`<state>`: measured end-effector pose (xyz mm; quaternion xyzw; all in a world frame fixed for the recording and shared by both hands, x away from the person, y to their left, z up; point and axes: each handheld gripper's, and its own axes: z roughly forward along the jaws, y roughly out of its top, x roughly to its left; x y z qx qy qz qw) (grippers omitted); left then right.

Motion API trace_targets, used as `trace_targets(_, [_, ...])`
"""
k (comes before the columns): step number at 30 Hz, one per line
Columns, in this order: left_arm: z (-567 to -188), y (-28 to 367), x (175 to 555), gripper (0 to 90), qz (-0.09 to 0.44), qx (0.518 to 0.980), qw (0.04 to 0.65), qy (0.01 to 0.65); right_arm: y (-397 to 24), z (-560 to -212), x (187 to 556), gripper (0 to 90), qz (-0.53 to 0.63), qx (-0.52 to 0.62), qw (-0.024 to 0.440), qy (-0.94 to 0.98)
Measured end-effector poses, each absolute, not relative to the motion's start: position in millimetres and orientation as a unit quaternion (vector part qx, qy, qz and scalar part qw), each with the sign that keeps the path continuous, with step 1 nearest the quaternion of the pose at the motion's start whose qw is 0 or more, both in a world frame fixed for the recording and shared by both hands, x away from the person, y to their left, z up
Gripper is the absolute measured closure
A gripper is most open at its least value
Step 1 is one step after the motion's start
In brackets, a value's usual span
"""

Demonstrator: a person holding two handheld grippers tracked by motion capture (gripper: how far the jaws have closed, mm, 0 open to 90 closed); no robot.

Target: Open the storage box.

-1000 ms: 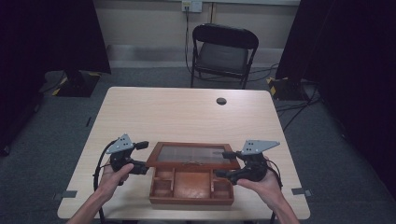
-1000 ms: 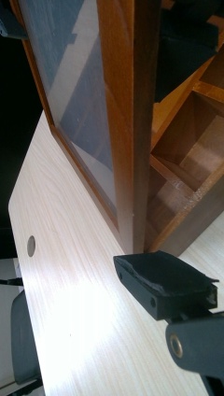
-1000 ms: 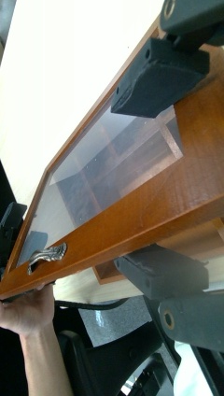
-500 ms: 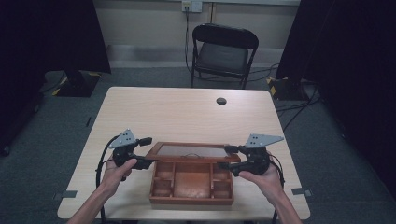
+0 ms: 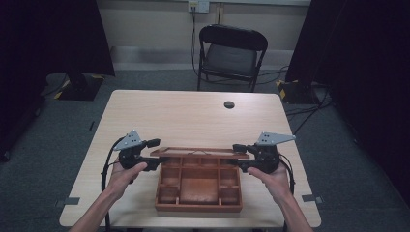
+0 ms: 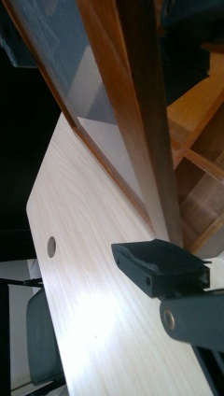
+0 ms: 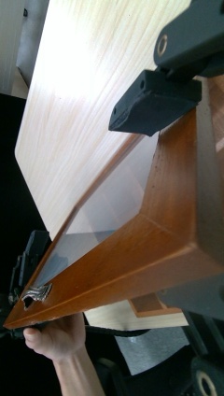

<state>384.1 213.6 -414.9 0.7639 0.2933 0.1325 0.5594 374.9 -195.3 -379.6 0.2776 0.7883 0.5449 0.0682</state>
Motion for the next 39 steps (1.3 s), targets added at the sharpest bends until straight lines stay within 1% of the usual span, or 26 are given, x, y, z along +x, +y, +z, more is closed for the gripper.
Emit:
trace_targets(5, [-412,212,386,31.2,0.147,0.76,0.564,0.287,-196,-378,383,41.3,0.556,0.285,0.06,0.779])
trace_targets(11, [-413,215,389,30.3,0.15,0.753,0.569,0.295,-196,-376,387,42.7,0.554,0.287,0.068,0.779])
trace_targets(13, [-413,216,391,30.4,0.153,0.756,0.564,0.294,-196,-376,389,42.9,0.551,0.29,0.07,0.779])
trace_targets(17, [-416,217,394,32.3,0.137,0.755,0.568,0.297,-196,-379,394,42.8,0.551,0.296,0.067,0.777])
trace_targets(26, [-416,215,399,33.8,0.134,0.76,0.553,0.314,-197,-381,401,43.4,0.558,0.303,0.072,0.77])
trace_targets(29, [-414,214,400,34.8,0.136,0.755,0.555,0.321,-198,-382,404,43.4,0.559,0.306,0.071,0.767])
trace_targets(33, [-410,213,404,38.1,0.128,0.756,0.557,0.319,-199,-384,406,44.0,0.559,0.312,0.073,0.765])
trace_targets(34, [-411,213,406,42.5,0.122,0.756,0.557,0.321,-200,-384,408,44.3,0.56,0.314,0.073,0.763])
trace_targets(39, [-413,211,409,47.9,0.122,0.758,0.552,0.324,-201,-387,412,45.3,0.559,0.322,0.071,0.761])
